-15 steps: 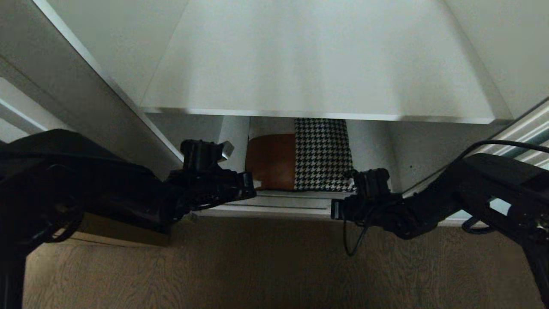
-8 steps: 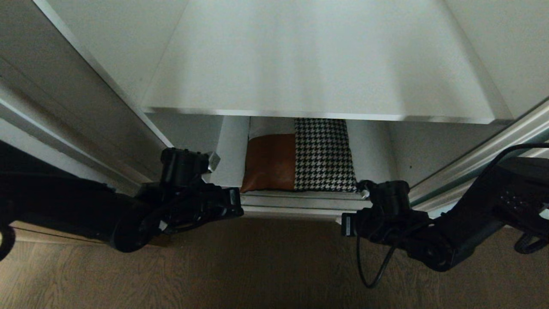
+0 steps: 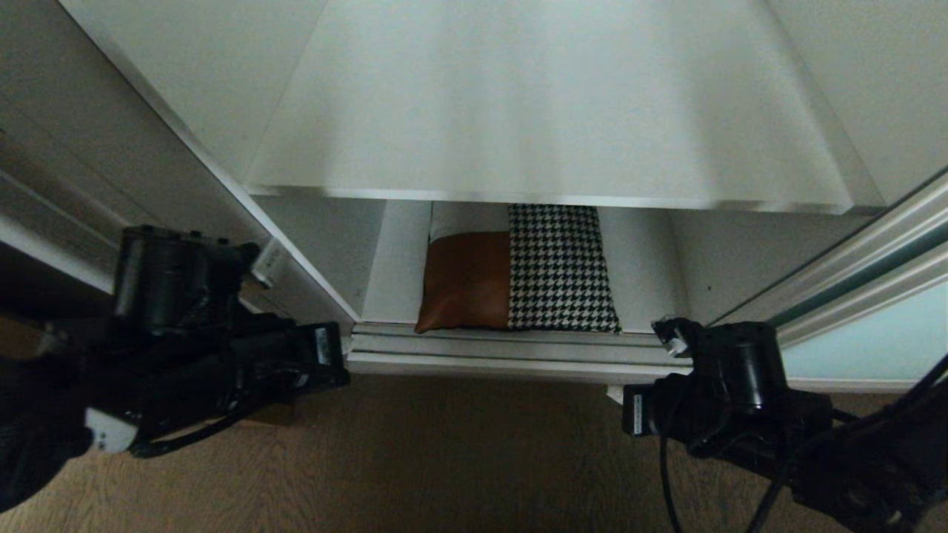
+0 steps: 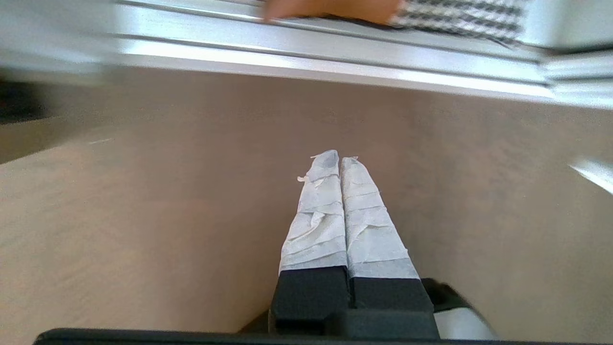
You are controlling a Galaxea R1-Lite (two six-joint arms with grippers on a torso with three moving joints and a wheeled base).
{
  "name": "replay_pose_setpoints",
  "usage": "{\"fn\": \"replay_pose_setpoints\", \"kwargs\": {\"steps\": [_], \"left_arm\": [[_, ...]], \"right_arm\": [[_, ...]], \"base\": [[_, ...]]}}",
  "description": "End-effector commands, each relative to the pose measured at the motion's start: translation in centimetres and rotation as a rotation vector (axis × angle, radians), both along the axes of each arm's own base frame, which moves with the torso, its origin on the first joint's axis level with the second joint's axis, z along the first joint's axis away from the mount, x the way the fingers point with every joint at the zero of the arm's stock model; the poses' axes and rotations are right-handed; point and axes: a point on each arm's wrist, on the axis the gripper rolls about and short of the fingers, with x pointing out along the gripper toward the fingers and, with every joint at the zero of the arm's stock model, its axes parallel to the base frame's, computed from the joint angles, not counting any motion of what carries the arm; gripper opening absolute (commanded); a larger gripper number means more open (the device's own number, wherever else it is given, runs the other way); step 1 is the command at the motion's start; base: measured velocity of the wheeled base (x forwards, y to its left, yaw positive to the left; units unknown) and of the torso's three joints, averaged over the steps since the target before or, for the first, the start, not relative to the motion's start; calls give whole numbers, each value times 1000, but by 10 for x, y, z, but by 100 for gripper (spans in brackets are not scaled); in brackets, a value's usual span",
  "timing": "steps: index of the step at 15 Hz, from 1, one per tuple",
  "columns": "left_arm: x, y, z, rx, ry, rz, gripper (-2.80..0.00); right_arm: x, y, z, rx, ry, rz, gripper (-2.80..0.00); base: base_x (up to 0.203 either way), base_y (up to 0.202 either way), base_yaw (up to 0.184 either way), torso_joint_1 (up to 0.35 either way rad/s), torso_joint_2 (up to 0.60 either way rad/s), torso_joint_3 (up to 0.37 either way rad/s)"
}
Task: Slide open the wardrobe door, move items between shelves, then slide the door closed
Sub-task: Place the pillow on the lower shelf
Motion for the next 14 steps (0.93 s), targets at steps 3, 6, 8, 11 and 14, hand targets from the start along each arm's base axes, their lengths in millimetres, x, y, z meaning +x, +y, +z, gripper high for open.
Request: {"fn": "replay_pose_setpoints", "kwargs": {"steps": [3, 6, 8, 11, 14], "left_arm": [[-68, 39, 37, 50, -150, 215, -280], [-103, 60, 23, 149, -159, 339, -280], [-125, 74, 12, 163, -178, 413, -280], [-164, 91, 1, 143, -259, 490, -280], [-207, 103, -10, 203, -352, 562, -280]], "right_arm": [[-62, -20, 45, 33, -153, -62, -280], [-96, -40, 54, 33, -209, -133, -280], [-115, -53, 54, 29, -230, -169, -280], [-138, -68, 62, 38, -257, -204, -280], [-166, -84, 70, 44, -272, -214, -280]], "base": [[0, 0, 0, 0, 0, 0], [0, 0, 0, 0, 0, 0], [0, 0, 0, 0, 0, 0], [0, 0, 0, 0, 0, 0], [0, 0, 0, 0, 0, 0]]}}
